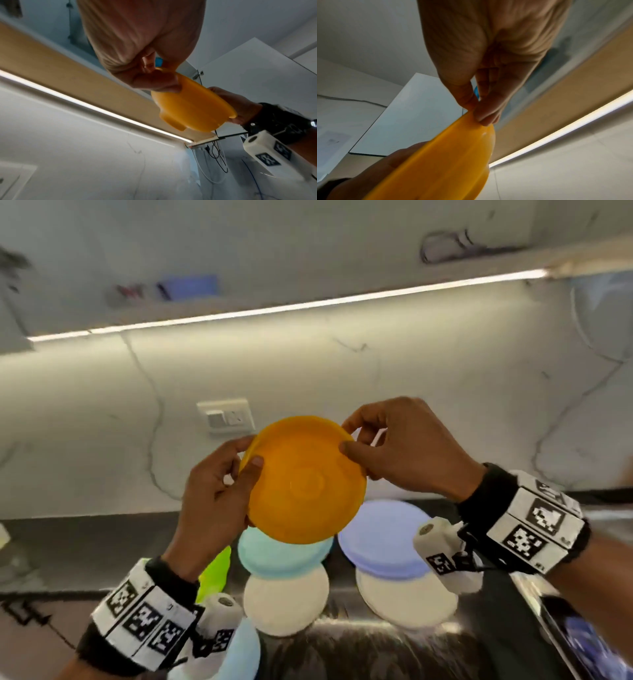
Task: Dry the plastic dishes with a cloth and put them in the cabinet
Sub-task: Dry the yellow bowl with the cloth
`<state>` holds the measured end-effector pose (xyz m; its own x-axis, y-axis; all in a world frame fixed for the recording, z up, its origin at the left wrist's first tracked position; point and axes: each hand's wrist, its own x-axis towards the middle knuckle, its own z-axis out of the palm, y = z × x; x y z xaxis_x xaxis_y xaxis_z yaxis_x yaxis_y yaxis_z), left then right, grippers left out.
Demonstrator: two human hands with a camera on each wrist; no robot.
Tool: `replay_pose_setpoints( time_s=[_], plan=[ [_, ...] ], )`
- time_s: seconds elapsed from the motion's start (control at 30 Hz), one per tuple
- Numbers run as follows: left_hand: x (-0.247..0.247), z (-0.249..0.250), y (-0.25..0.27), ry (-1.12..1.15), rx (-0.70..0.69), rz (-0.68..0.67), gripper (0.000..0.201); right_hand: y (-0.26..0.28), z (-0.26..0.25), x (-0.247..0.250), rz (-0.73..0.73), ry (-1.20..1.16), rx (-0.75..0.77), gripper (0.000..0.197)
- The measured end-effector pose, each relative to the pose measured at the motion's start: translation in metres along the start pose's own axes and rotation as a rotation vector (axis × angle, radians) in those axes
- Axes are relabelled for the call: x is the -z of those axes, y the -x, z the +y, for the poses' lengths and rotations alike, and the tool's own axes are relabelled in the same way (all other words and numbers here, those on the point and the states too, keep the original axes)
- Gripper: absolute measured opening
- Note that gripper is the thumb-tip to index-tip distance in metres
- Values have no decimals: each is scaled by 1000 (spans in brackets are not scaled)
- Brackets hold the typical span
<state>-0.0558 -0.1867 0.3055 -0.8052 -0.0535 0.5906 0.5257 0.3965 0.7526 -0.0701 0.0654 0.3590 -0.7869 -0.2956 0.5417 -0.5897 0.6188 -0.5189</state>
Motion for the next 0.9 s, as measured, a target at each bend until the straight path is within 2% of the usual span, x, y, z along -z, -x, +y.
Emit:
replay_pose_setpoints(
  time_s=[0.1, 0.23, 0.33, 0.43, 0.5, 0.57, 0.7, 0.9],
  plan=[
    [36, 29, -35, 18, -71, 22, 19, -48, -44, 25, 81, 104, 122, 11],
    [86, 46, -84, -75, -269, 84, 51, -113, -99, 71, 224, 199, 204, 12],
    [117, 43, -122, -274, -400, 178, 47, -160, -121, 105, 310, 238, 212, 10],
    [141, 26, -163, -583, -531, 246, 44, -213, -124, 125, 371, 270, 149, 10],
    [152, 8, -189, -732, -545, 246, 47, -250, -118, 126, 345, 299, 78, 16],
    [158, -9, -213, -796, -492, 227, 53, -285, -108, 120, 257, 309, -33, 21],
    [160, -24, -245, -804, -425, 214, 57, -331, -81, 96, 87, 287, -248, 25],
    [143, -33, -269, -766, -381, 203, 65, -364, -58, 71, -10, 175, -405, 19]
  ],
)
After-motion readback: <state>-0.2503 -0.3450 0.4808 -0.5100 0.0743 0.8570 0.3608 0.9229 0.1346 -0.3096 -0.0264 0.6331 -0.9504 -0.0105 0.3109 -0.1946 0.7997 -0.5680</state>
